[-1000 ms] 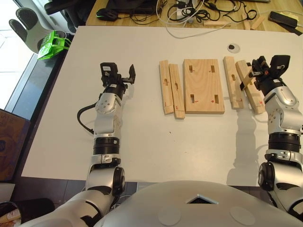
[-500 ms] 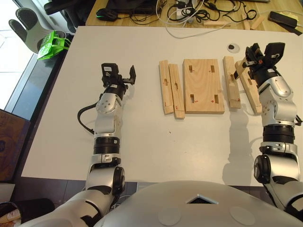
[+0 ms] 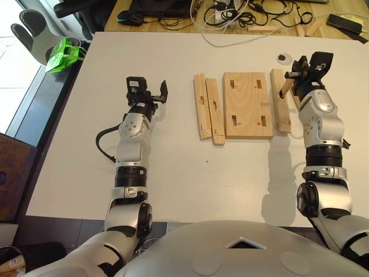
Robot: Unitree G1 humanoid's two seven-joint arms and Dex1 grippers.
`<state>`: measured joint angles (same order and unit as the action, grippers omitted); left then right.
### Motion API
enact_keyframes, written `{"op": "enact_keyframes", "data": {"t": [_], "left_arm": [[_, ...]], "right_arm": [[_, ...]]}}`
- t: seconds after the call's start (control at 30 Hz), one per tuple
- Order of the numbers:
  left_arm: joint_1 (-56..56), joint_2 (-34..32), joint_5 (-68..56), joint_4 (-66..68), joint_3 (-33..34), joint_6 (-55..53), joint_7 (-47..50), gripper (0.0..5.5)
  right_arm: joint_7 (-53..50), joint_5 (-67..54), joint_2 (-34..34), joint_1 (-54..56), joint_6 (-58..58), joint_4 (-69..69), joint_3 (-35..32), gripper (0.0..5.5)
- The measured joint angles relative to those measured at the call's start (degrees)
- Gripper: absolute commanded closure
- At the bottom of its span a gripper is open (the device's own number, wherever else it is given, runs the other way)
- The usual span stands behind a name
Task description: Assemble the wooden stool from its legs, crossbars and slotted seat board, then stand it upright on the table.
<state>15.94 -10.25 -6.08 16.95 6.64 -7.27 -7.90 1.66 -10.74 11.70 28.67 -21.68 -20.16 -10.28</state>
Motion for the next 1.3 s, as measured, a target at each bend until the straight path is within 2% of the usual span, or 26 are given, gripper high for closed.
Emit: {"op": "enact_keyframes", "data": {"t": [0.23,0.6,0.9,0.93,1.13,1.3], "left_arm": [[0.0,0.0,0.6,0.0,-0.1,0.0,0.0,1.22],[1.4,0.3,1.1,2.0,0.0,2.0,1.6,1.22],[2.0,1.3,1.2,3.7,-0.1,4.1,2.4,1.22],[2.0,1.3,1.3,3.8,-0.1,4.3,2.4,1.22],[2.0,1.3,1.9,4.5,-0.5,4.5,2.1,1.22],[2.1,1.3,2.0,4.8,-0.5,4.6,2.2,1.22]], "right_arm": [[-3.5,0.4,-0.6,3.2,-2.7,-3.0,-1.3,5.11],[-3.9,5.8,-2.4,-5.6,6.6,3.7,3.9,5.11],[-4.3,6.8,-2.7,-6.5,12.2,2.4,4.3,5.11],[-4.3,7.2,-2.7,-6.8,12.9,2.5,4.4,4.74],[-4.4,8.2,-1.8,-5.9,14.6,8.1,4.3,3.74],[-3.5,7.4,0.5,4.1,11.8,9.5,2.1,3.58]]}}
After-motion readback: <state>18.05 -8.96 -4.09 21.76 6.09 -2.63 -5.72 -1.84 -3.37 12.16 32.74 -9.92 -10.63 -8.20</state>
